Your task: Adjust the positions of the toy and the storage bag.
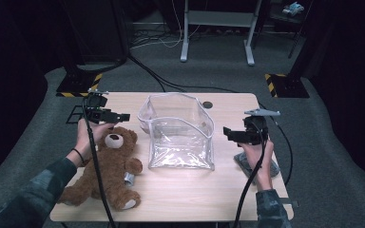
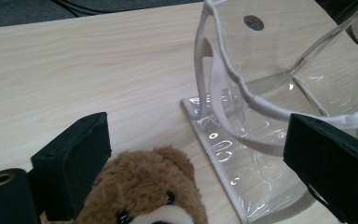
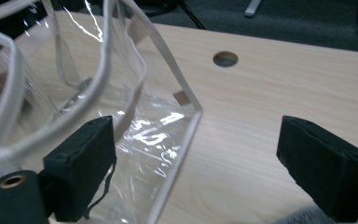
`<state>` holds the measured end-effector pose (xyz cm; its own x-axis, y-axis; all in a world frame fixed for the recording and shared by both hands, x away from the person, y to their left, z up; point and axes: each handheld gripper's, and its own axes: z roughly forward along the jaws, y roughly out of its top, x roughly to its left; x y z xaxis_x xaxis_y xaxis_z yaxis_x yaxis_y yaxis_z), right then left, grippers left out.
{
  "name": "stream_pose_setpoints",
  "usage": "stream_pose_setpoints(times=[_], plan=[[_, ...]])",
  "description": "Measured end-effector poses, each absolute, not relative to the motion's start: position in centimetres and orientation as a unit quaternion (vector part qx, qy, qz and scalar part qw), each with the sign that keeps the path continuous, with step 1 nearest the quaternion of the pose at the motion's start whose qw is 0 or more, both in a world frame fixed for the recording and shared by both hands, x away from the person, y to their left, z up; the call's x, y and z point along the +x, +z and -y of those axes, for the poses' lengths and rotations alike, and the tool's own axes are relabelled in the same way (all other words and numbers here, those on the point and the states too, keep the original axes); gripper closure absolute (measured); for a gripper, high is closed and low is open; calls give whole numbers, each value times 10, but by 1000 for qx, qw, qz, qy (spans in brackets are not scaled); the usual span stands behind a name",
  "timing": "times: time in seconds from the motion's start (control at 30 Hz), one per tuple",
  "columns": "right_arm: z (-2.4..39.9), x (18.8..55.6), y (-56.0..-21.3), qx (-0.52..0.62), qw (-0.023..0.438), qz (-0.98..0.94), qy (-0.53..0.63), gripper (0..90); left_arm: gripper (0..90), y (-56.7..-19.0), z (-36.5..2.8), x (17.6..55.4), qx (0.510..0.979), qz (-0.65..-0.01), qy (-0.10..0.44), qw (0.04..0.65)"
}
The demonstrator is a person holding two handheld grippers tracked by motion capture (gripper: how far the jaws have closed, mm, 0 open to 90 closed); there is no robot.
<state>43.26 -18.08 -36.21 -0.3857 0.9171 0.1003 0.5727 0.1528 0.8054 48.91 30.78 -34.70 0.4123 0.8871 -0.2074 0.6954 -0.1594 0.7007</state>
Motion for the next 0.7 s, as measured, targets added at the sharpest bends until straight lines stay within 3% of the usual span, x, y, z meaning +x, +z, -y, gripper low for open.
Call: stream_pose_setpoints(times=[0.23,0.5,0.7], plan=[[179,411,-404,513,207,-740,383,35,17,-354,-319,470,744,-527,144,384],[171,387,-474,520,203,-747,361,12,0,-378,-330,449,742,-537,145,374],[168,377,-508,536,192,-743,351,2,0,-395,-339,443,733,-553,146,369]])
